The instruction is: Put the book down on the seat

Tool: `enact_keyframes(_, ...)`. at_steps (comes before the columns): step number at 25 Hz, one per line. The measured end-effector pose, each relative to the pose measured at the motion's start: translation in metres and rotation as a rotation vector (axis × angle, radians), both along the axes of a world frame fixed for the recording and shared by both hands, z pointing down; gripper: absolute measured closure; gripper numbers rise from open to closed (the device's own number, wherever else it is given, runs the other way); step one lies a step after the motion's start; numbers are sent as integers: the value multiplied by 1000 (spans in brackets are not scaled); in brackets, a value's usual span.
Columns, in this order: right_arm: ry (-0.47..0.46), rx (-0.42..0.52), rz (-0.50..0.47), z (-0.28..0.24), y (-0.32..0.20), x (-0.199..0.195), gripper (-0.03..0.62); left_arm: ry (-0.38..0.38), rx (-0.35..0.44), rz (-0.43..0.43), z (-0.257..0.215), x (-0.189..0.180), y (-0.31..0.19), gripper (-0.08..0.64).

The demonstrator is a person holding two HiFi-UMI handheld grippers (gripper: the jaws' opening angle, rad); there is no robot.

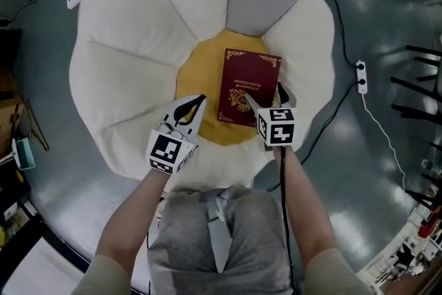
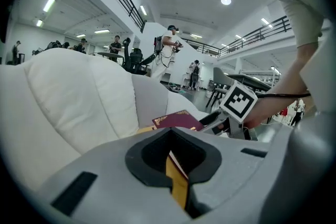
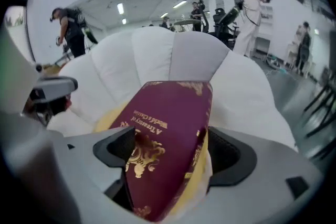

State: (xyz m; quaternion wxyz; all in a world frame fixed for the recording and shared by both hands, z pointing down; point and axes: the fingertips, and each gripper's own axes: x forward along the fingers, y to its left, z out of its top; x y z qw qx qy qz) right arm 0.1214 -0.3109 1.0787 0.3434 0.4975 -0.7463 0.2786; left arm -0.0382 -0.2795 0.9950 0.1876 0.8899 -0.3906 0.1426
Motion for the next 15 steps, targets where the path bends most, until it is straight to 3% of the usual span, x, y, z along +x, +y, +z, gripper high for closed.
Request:
enact_keyframes(2,94,36,-28,6,-2,8,192,0,3,6,-1,4,0,555)
enact_keyframes(7,-11,13,50,16,-1,19,192,9,0,7,-1,14,3,555)
enact_keyframes(15,-5,15,68,-35,10,17,193,6,16,-16,-48,0,4,555)
